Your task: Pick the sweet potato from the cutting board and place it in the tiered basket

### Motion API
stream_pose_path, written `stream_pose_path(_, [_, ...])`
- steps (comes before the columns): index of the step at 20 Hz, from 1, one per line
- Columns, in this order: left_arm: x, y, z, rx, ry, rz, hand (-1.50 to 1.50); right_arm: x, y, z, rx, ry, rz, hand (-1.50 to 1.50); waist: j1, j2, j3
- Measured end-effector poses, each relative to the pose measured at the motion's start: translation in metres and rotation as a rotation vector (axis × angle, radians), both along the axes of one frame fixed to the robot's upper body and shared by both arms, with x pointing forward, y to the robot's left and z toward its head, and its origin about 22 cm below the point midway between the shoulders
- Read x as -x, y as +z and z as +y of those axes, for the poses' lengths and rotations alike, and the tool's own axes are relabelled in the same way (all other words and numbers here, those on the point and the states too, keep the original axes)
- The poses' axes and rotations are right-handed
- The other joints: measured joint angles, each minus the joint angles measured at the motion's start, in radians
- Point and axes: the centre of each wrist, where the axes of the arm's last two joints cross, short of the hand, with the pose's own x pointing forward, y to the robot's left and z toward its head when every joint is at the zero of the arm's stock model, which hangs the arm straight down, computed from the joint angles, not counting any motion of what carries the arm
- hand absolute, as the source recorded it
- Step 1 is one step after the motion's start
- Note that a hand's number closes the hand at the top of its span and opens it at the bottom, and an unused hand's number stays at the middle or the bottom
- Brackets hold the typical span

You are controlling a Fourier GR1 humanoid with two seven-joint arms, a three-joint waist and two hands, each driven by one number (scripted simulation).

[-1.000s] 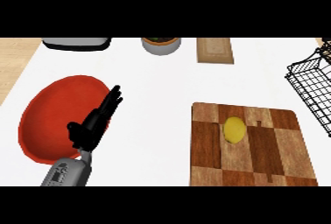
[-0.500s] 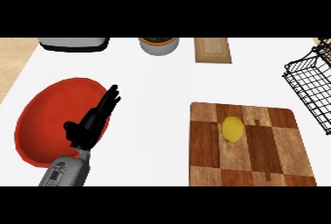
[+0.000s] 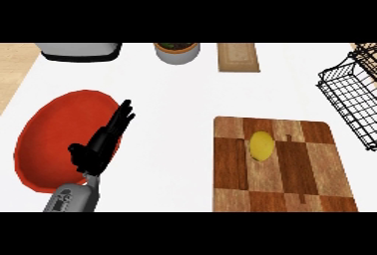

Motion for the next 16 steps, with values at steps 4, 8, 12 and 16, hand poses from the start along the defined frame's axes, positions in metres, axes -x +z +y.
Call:
stream_pose_path(4, [0.002, 0.000, 0.004, -0.003, 0.022, 0.017, 0.00, 0.021, 0.007, -0.021, 0.102, -0.161, -0.047, -1.50, -0.018, -0.006, -0.001])
stream_pose_path(8, [0.006, -0.003, 0.010, -0.005, 0.053, 0.026, 0.00, 0.045, 0.011, -0.039, 0.165, -0.245, -0.140, -1.50, -0.046, -0.015, -0.001])
stream_pose_path(12, [0.015, -0.006, 0.016, -0.005, 0.081, 0.037, 0.00, 0.081, 0.016, -0.062, 0.190, -0.276, -0.217, -1.50, -0.075, -0.024, -0.001])
stream_pose_path(16, [0.020, -0.008, 0.023, -0.001, 0.103, 0.041, 0.00, 0.118, 0.015, -0.079, 0.200, -0.260, -0.216, -1.50, -0.103, -0.031, -0.002])
